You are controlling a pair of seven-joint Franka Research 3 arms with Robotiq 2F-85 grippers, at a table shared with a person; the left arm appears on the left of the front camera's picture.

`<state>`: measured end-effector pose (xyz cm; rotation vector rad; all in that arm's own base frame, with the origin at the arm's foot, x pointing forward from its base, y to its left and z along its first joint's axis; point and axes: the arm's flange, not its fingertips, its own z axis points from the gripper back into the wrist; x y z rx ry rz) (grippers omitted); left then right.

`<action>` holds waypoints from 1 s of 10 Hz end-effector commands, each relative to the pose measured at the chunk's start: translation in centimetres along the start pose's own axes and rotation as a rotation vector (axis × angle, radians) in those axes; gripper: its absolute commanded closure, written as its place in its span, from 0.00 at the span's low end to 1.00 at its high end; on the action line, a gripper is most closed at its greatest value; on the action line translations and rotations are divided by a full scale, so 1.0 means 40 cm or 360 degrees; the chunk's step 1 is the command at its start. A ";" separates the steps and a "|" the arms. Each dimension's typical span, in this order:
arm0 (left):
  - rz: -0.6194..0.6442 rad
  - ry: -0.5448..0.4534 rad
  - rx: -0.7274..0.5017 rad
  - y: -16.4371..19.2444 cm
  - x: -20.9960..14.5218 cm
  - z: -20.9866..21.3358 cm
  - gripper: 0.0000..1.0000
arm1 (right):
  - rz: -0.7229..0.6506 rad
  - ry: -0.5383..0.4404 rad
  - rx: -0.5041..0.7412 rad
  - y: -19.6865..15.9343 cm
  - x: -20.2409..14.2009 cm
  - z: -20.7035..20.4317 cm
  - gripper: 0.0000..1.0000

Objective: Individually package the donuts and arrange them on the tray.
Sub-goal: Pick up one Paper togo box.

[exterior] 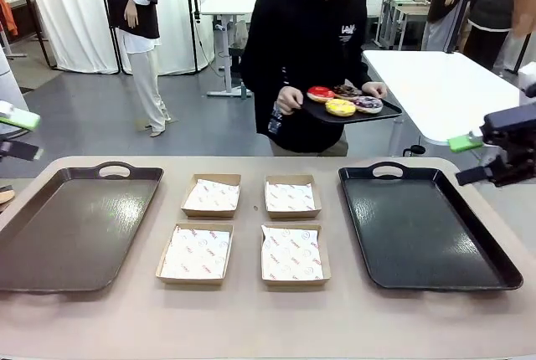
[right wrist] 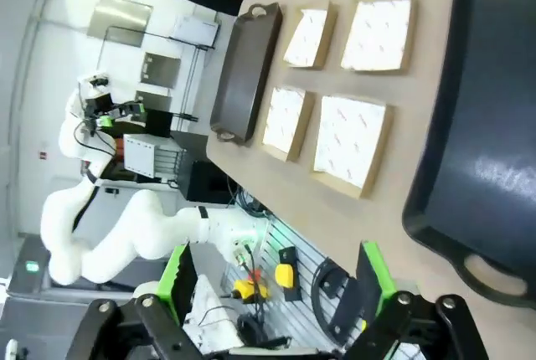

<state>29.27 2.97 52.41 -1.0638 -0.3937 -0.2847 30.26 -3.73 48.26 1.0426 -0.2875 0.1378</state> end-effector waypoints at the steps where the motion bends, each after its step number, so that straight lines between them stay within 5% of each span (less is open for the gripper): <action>1: 0.0117 -0.0043 -0.0038 0.036 -0.062 0.041 0.00 | -0.0016 0.0065 0.0024 -0.048 -0.055 0.025 0.00; 3: 0.0249 0.0019 -0.0061 0.097 -0.086 0.099 0.00 | -0.0035 0.0098 0.0021 -0.092 -0.073 0.090 0.00; 6: 0.0374 0.0003 -0.0088 0.179 -0.121 0.136 0.00 | -0.0158 -0.0057 0.0049 -0.172 -0.099 0.165 0.00; 10: 0.0459 -0.0045 -0.0108 0.210 -0.138 0.143 0.00 | -0.0209 -0.0101 0.0025 -0.183 -0.114 0.173 0.00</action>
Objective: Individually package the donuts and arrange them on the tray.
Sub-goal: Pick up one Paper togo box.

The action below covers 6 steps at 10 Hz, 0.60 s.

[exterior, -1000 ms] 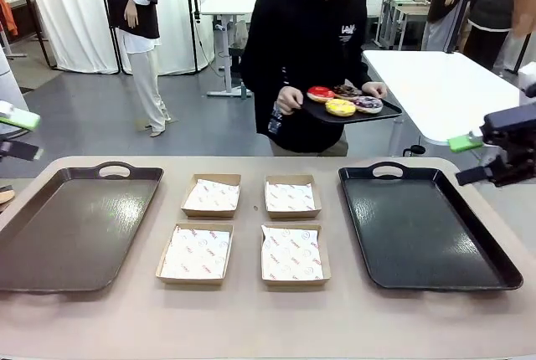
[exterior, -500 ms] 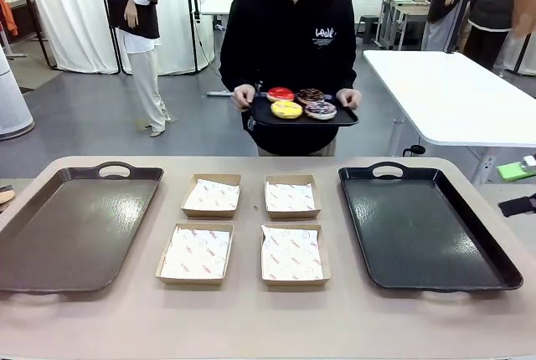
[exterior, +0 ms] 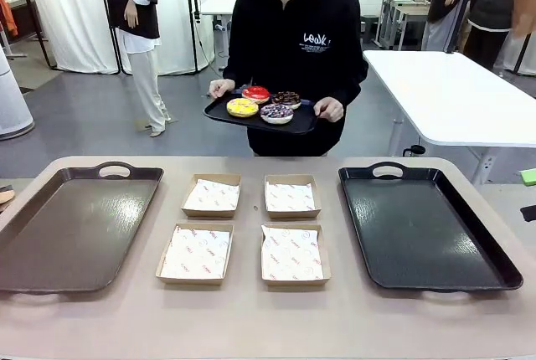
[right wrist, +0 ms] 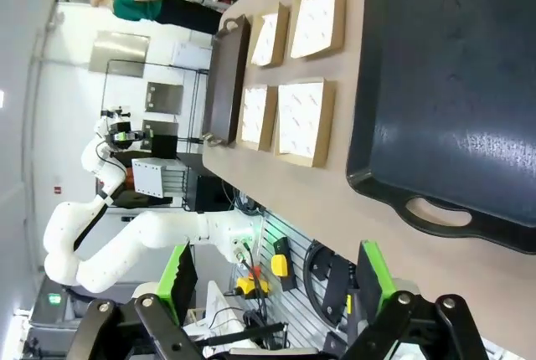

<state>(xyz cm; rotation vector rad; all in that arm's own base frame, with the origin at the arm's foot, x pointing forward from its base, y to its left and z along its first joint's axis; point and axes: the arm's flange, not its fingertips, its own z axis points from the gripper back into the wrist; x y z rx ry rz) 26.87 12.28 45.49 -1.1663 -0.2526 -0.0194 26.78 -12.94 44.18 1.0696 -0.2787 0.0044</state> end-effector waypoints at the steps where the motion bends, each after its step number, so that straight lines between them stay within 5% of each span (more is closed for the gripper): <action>1: -0.0007 0.0005 -0.0017 -0.008 -0.001 -0.001 0.00 | -0.0026 -0.0008 0.0012 -0.006 -0.005 0.007 0.00; 6: -0.0007 0.0005 -0.0017 -0.008 -0.001 -0.001 0.00 | -0.0026 -0.0008 0.0012 -0.006 -0.005 0.007 0.00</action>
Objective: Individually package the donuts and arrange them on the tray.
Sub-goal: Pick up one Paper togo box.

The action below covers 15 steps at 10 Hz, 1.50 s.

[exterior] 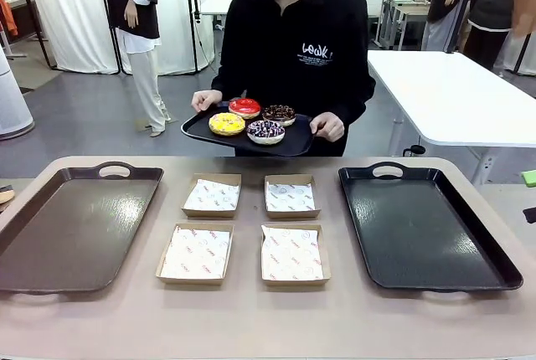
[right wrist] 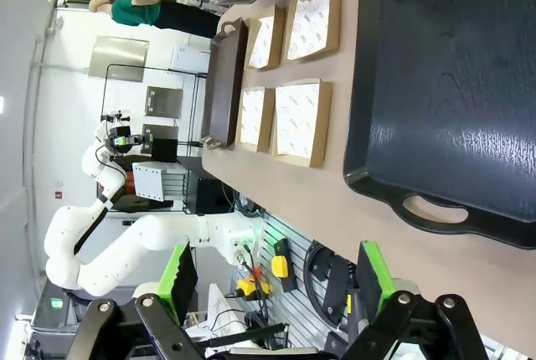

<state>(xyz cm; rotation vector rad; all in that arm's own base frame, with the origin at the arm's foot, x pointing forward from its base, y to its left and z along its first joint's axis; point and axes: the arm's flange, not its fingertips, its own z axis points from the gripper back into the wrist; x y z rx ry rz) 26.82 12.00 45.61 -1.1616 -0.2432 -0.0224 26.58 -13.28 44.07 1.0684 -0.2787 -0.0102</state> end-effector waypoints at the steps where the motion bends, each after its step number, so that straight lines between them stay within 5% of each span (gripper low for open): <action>1: -0.0010 -0.0010 -0.0025 -0.002 0.000 0.004 0.00 | -0.0007 0.0004 0.0017 0.000 -0.001 0.000 0.00; 11: -0.0010 -0.0010 -0.0025 -0.002 0.000 0.004 0.00 | 0.0000 0.0001 0.0000 0.000 0.000 0.000 0.00; 15: -0.0010 -0.0010 -0.0025 -0.002 0.000 0.004 0.00 | -0.0039 0.0077 -0.0429 0.202 0.104 -0.081 0.00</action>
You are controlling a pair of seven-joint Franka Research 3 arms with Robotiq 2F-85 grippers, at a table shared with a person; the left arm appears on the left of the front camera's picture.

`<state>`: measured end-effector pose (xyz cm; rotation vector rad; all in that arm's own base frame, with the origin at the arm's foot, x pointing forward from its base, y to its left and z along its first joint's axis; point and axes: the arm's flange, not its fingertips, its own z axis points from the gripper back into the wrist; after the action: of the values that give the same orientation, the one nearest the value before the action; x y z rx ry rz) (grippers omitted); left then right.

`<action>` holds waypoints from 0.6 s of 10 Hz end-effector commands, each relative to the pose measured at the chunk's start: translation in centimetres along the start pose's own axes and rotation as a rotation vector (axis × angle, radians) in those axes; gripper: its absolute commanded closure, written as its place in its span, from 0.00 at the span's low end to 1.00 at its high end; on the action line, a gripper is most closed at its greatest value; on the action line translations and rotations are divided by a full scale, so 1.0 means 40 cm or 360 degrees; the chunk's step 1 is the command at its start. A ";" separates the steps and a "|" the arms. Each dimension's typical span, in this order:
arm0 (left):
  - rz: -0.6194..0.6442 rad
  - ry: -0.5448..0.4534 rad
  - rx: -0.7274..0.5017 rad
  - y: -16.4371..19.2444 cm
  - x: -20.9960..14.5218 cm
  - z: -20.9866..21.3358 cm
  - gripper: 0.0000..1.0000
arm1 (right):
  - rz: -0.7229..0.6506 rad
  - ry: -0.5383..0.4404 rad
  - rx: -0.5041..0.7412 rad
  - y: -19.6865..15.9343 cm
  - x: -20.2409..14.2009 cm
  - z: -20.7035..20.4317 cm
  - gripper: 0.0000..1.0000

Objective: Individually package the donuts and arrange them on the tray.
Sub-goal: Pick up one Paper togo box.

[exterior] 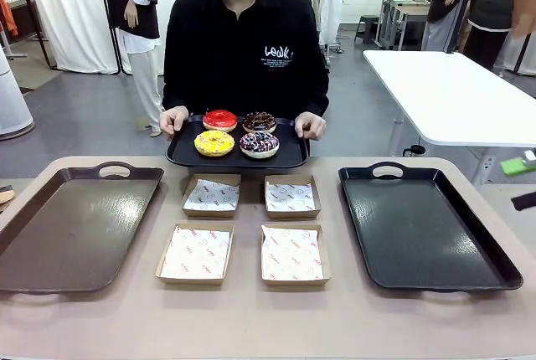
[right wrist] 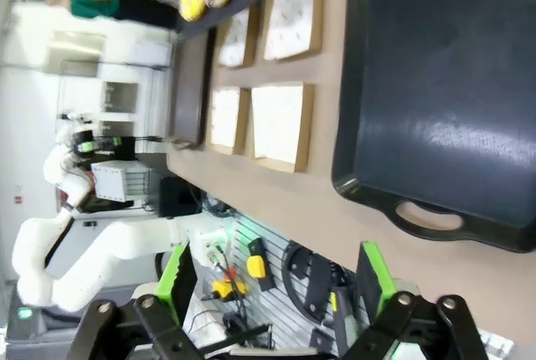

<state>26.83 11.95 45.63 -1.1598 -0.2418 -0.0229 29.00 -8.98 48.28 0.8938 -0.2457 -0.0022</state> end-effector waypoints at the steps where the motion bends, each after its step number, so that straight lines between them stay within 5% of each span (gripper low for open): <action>1: -0.0011 -0.0012 -0.0028 -0.001 0.000 0.005 0.00 | -0.0020 0.0171 -0.0258 0.144 0.056 -0.018 0.00; 6: -0.0011 -0.0012 -0.0028 -0.001 0.000 0.005 0.00 | -0.0022 0.0392 -0.0985 0.391 0.119 -0.271 0.00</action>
<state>26.81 11.98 45.65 -1.1587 -0.2421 -0.0211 32.70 7.49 55.69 0.3703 -0.0364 0.0405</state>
